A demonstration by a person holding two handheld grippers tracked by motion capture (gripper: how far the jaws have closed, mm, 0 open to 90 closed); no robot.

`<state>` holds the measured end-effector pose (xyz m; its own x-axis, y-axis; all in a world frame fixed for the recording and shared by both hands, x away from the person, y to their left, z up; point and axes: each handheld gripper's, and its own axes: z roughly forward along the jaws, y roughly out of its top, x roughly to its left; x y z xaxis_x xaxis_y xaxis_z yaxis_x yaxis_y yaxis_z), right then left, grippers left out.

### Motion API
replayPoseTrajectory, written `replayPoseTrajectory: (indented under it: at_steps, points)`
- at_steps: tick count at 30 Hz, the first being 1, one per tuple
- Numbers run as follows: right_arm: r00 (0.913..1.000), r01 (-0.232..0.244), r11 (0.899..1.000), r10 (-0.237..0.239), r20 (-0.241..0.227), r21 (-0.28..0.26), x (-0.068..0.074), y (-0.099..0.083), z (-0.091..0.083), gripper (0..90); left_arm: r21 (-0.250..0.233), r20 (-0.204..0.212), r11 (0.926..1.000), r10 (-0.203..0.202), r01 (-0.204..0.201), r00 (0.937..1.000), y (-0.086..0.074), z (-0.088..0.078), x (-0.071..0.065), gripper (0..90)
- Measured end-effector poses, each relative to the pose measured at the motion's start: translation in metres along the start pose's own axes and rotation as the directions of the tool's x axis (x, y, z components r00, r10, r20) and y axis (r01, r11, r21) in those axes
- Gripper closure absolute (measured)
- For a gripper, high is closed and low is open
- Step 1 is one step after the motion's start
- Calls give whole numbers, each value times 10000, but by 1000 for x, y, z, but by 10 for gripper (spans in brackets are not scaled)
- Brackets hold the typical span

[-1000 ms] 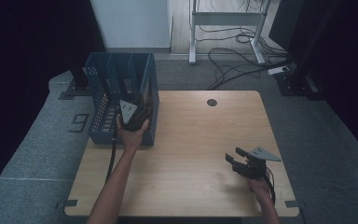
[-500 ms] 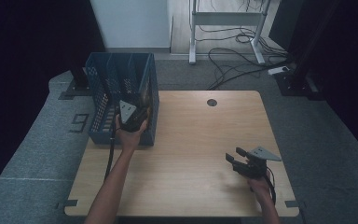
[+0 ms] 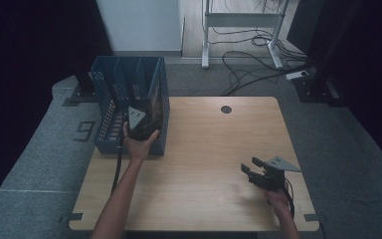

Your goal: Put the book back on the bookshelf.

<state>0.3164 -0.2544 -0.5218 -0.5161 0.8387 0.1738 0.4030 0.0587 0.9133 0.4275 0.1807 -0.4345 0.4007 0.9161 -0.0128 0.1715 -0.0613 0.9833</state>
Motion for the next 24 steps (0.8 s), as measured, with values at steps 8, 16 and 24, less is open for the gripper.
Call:
replayPoseTrajectory:
  at_steps: [8,16,24]
  points:
    - [10000,-38,10000,38,50,-17,-2,0,0,391,448,396,9989,-159,142,9991,0,-19,5,321]
    - [9997,-233,9997,233,92,-45,-6,0,-4,385,849,917,9961,-321,243,9953,-8,-39,2,299]
    - [9993,-316,9995,314,180,69,-10,-3,-2,384,1319,1611,9894,-816,605,9836,-18,-65,1,295]
